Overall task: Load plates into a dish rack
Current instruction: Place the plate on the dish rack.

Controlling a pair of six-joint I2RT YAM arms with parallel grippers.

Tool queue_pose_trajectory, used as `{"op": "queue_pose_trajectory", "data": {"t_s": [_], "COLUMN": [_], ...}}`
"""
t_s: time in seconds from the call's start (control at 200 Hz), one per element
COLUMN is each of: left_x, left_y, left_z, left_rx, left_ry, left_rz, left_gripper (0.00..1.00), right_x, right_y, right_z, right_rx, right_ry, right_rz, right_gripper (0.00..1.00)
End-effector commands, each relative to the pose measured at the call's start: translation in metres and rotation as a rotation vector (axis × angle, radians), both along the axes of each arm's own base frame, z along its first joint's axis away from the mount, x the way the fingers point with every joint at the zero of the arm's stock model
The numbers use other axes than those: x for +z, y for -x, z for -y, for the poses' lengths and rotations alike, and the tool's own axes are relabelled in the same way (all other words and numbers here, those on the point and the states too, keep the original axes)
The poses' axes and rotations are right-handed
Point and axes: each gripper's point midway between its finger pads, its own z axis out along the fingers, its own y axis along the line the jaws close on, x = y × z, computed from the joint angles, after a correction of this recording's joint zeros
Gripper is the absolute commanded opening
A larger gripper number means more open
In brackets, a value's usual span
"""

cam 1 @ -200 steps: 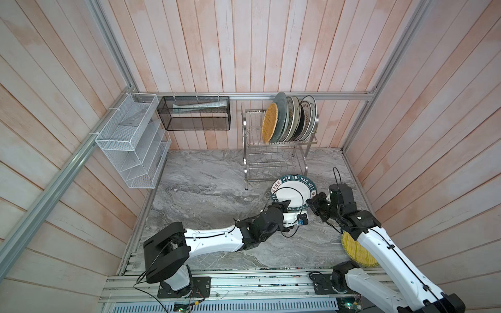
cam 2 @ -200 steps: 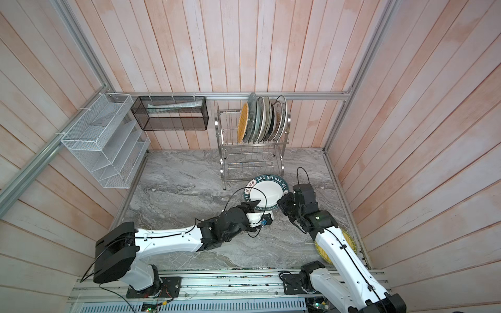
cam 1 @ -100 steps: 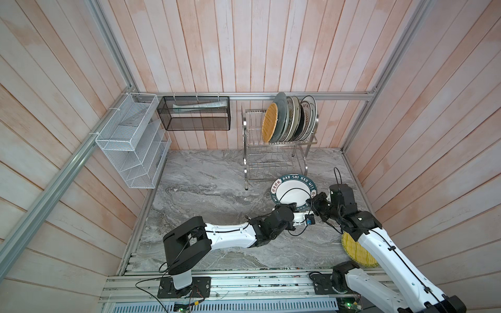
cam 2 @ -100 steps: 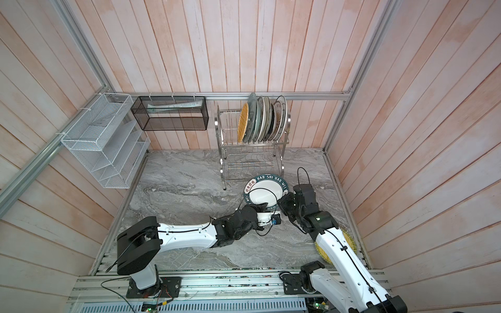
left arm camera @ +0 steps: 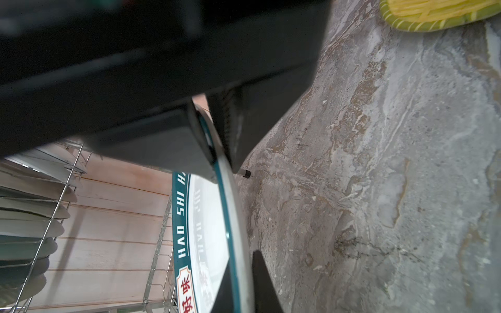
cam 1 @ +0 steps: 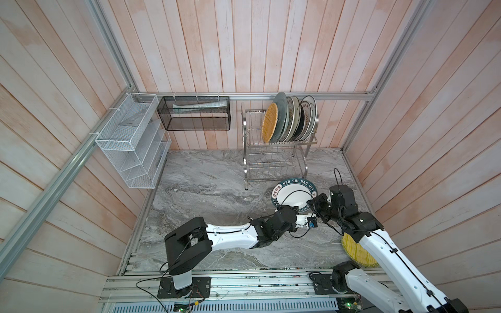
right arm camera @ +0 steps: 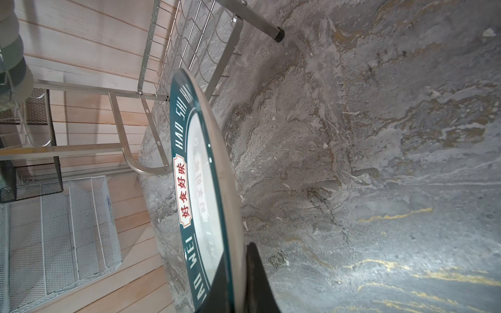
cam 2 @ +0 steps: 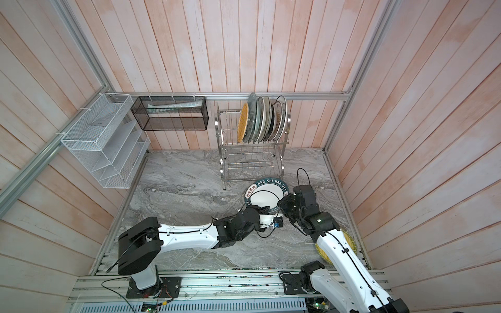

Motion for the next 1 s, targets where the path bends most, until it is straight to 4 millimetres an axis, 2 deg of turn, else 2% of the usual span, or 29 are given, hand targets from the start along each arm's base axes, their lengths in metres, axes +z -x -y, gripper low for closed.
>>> {"op": "queue_pose_trajectory", "data": {"t_s": [0.0,0.095,0.225,0.3,0.425,0.515,0.59,0.675,0.765,0.895,0.995], "left_x": [0.033,0.040,0.046,0.052,0.078,0.108,0.135,0.169,0.207,0.260,0.302], "left_y": [0.004,0.015,0.037,0.053,0.084,0.107,0.120,0.127,0.135,0.139,0.125], "left_z": [-0.010,-0.019,-0.037,-0.049,-0.073,-0.092,-0.108,-0.127,-0.146,-0.166,-0.173], "left_rx": [0.014,-0.007,-0.046,-0.074,-0.143,-0.211,-0.241,-0.256,-0.283,-0.315,-0.261], "left_ry": [0.138,0.155,0.169,0.190,0.297,0.398,0.482,0.600,0.736,0.930,1.078], "left_rz": [-0.046,-0.070,-0.133,-0.187,-0.315,-0.385,-0.417,-0.429,-0.429,-0.411,-0.396], "left_gripper": [0.00,0.00,0.00,0.00,0.00,0.00,0.00,0.00,0.00,0.00,0.00], "right_x": [0.029,0.040,0.061,0.076,0.093,0.105,0.119,0.135,0.143,0.137,0.133], "right_y": [-0.007,-0.015,-0.029,-0.037,-0.048,-0.050,-0.046,-0.037,-0.025,-0.006,0.013], "right_z": [-0.007,-0.003,0.001,0.001,0.003,-0.001,-0.007,-0.016,-0.020,-0.027,-0.037], "right_rx": [0.016,0.012,0.015,0.035,0.069,0.128,0.182,0.256,0.302,0.372,0.451], "right_ry": [-0.045,-0.008,0.042,0.074,0.146,0.170,0.179,0.177,0.187,0.181,0.142], "right_rz": [0.105,0.156,0.236,0.299,0.382,0.468,0.564,0.681,0.769,0.858,0.940], "right_gripper": [0.43,0.72,0.97,0.98,0.98,0.98,0.98,0.98,0.98,0.98,0.98]}}
